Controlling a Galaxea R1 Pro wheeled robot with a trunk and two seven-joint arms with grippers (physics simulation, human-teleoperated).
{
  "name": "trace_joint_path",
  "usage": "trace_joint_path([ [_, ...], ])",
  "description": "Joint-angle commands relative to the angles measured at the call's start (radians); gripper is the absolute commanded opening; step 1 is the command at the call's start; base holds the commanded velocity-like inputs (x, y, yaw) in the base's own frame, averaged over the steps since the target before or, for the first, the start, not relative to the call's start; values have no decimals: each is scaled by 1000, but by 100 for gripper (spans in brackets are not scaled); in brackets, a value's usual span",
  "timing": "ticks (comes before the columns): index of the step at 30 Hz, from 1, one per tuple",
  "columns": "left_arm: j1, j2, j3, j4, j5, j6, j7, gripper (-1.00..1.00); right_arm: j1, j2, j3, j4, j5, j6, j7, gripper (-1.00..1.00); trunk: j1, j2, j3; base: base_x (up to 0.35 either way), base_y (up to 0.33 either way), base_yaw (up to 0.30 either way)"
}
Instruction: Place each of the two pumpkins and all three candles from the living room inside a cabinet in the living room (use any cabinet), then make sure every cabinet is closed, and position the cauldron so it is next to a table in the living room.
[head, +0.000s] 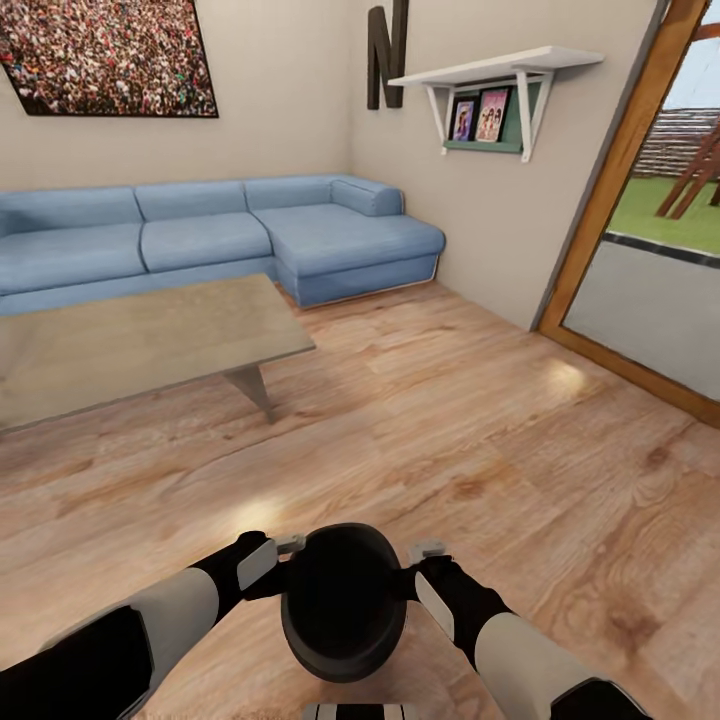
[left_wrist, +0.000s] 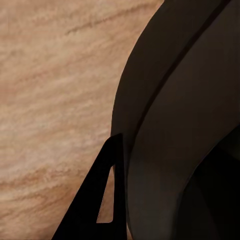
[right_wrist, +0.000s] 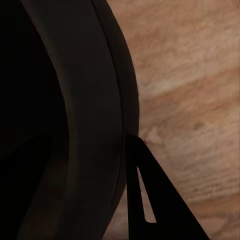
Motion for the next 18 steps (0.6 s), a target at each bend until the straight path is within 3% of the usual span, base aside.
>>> trace_joint_path([
  [1,0,0,7,-4,26,-5,0,-100,0,-1,-5,1,-9,-1,7,-100,0,0,1,0,0,276],
  [18,0,0,7,-4,26,-5,0,-100,0,-1,-5,1,-9,-1,7,-100,0,0,9,0,0,276],
])
